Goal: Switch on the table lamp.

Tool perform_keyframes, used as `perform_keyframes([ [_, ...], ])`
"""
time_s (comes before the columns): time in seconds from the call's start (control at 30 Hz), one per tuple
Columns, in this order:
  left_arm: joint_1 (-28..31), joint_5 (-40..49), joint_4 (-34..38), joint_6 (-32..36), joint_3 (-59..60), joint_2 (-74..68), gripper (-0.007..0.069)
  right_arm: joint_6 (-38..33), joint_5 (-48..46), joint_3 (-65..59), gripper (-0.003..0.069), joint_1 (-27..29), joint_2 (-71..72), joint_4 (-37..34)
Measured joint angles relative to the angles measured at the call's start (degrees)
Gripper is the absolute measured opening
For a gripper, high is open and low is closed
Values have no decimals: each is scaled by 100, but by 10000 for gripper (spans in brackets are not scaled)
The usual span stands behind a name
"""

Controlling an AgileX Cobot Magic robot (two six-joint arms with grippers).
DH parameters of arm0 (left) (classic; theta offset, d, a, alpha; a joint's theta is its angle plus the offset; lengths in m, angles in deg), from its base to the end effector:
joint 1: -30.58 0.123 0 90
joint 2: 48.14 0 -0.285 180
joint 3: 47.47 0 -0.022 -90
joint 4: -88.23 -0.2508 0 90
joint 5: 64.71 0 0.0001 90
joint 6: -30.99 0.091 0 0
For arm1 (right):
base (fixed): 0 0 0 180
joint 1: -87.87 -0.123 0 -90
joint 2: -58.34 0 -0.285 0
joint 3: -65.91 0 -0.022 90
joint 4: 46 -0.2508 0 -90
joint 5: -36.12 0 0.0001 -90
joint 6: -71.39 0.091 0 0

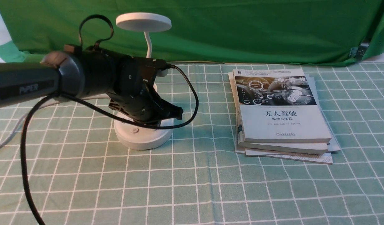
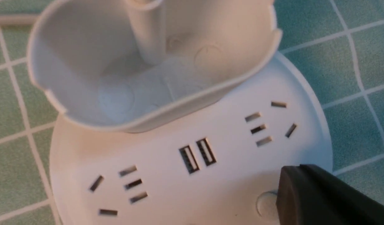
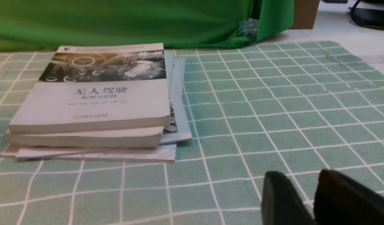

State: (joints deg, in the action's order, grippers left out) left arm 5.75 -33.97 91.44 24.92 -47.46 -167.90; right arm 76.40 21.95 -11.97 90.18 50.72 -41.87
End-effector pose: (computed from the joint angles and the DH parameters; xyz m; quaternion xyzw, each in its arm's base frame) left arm 0.3754 -0.1766 0.1858 0.1382 0.9570 -0.0870 0.2399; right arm 0.0554 -0.0038 0.1871 0.0278 0.7635 -0.0141 0.6451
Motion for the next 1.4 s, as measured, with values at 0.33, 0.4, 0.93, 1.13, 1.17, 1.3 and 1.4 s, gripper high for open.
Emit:
perform_keyframes([
  [0.33, 0, -10, 0, -68, -23, -87, -1, 0, 0, 0, 238, 0, 0, 0],
  [0.4, 0, -22, 0, -120, -35, -118, -1, 0, 0, 0, 238, 0, 0, 0],
  [0.93, 0, 814, -197, -261, 200, 793, 0, 0, 3, 0, 238, 0, 0, 0],
  [1.13, 0, 780, 389, 43, 1452, 2191, 0, 0, 3, 0, 238, 0, 0, 0],
  [1.17, 0, 738, 424, 85, 1564, 2257, 0, 0, 3, 0, 238, 0, 0, 0],
  [1.3, 0, 32, 1386, 796, 2626, 4040, 0, 0, 3, 0, 238, 0, 0, 0],
  [1.4, 0, -706, 1893, 1277, 3213, 5202, 0, 0, 3, 0, 238, 0, 0, 0],
])
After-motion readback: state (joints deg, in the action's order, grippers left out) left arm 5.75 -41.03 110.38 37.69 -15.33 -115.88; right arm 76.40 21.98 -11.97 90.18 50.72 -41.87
